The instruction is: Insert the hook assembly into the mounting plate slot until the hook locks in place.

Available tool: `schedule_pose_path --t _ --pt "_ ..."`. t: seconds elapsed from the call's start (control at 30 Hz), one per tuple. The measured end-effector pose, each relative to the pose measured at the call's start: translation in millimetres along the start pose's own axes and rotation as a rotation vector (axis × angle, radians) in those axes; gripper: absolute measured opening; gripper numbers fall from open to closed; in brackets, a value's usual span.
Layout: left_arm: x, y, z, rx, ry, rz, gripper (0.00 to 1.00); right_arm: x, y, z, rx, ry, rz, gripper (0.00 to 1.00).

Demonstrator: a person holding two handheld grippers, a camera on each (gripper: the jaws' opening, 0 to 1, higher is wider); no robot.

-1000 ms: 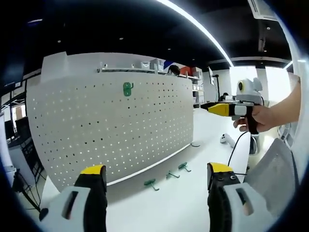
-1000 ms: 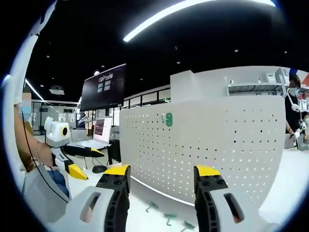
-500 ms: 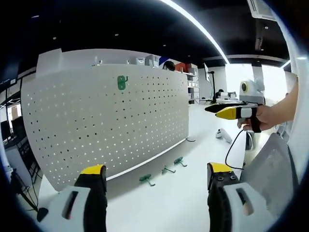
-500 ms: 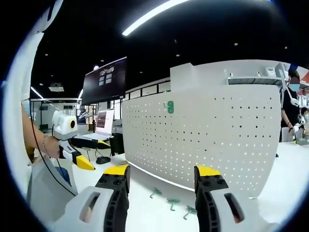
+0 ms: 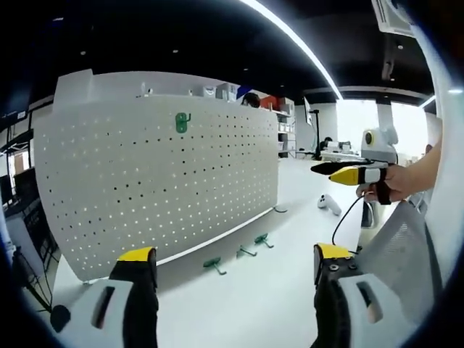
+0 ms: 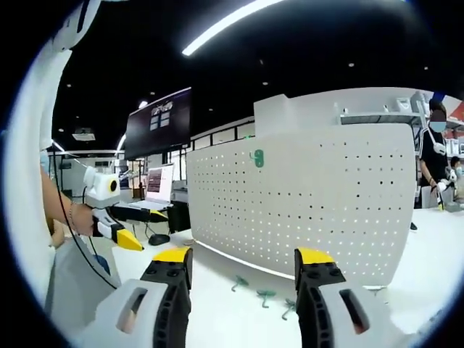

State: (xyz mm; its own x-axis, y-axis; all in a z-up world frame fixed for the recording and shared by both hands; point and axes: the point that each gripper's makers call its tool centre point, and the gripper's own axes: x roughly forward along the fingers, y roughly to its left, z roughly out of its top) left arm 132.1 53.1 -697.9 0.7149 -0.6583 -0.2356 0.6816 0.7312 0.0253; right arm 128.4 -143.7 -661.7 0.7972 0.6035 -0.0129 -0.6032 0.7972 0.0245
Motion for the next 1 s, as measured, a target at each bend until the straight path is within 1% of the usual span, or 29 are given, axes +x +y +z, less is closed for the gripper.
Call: schedule_pose_path --t 0.13,0.27,0.4,0.53,0.67,0.8,0.93,1.0 --pt "-4 -1.9 -3.4 -0.007 -0.004 0.000 0.92 -2 0 -1.0 -0.013 0.012 -0.004 0.59" --pt "-7 -0.1 -7.0 -0.022 -0.003 0.007 0.93 -4 -2 -4.8 0.000 0.029 -0.009 0.61" --pt "-9 4.8 -4.9 -0.033 -0.010 0.012 0.94 -4 -2 -10.0 0.005 0.050 -0.007 0.62" --pt "-13 10.2 -6.3 -0.031 0.001 0.014 0.94 -4 0 -15.1 0.002 0.073 0.004 0.63" --pt "-21 14.6 -15.3 -0.026 0.029 0.015 0.94 -5 1 -18.5 0.007 0.087 0.007 0.65" --pt "-25 16.9 -27.5 -0.039 0.059 0.025 0.94 -8 0 -26.9 0.020 0.115 0.008 0.66" --pt "-26 15.2 -30.8 -0.051 0.062 0.026 0.94 -12 -3 -30.9 0.026 0.127 0.002 0.67" --pt "-25 14.3 -35.6 -0.051 0.074 0.023 0.94 -15 -3 -34.2 0.030 0.135 0.001 0.67"
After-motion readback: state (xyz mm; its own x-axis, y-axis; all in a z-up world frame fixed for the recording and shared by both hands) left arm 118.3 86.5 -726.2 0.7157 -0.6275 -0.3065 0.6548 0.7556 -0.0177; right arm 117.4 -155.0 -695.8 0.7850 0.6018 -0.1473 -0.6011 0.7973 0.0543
